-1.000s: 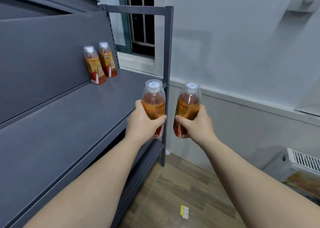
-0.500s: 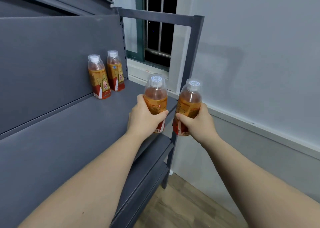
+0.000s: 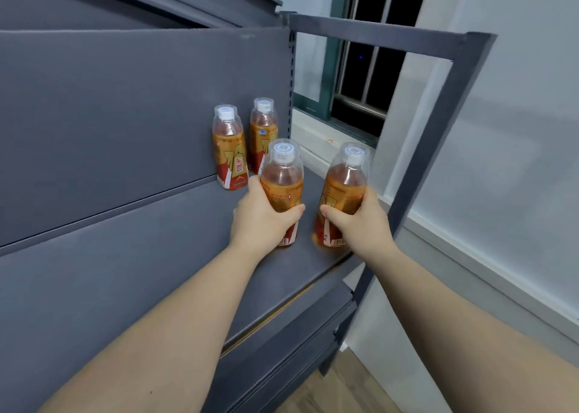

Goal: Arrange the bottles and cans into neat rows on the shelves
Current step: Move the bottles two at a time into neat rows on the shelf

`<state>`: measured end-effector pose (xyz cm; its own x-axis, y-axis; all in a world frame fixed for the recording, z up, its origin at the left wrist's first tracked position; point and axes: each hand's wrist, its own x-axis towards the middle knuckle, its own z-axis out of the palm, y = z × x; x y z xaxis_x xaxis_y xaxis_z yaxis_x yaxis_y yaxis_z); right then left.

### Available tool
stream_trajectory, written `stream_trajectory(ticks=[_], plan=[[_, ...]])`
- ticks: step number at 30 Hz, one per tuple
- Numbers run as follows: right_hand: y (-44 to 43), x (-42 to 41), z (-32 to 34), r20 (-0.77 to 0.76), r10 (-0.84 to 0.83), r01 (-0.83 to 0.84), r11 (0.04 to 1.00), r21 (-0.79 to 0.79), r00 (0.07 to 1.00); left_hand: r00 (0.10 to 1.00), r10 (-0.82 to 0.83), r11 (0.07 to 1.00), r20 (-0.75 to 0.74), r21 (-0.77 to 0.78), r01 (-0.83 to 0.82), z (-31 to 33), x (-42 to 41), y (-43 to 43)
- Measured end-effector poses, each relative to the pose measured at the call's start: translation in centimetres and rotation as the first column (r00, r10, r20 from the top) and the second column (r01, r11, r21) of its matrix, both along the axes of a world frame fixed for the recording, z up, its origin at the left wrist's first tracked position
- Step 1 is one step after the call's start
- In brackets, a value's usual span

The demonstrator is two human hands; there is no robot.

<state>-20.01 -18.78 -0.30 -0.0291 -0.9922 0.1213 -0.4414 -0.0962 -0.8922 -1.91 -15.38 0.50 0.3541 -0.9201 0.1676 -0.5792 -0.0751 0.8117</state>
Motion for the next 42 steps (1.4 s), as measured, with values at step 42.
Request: stream_trajectory(ticks=[42], plan=[[-13.8,6.8,-1.6,-0.148,0.413,-0.417,0.909,0.003,0.899,0.854,0.517,0.853,0.06,0.04,-0.52,-1.3,0.8,-6.3]])
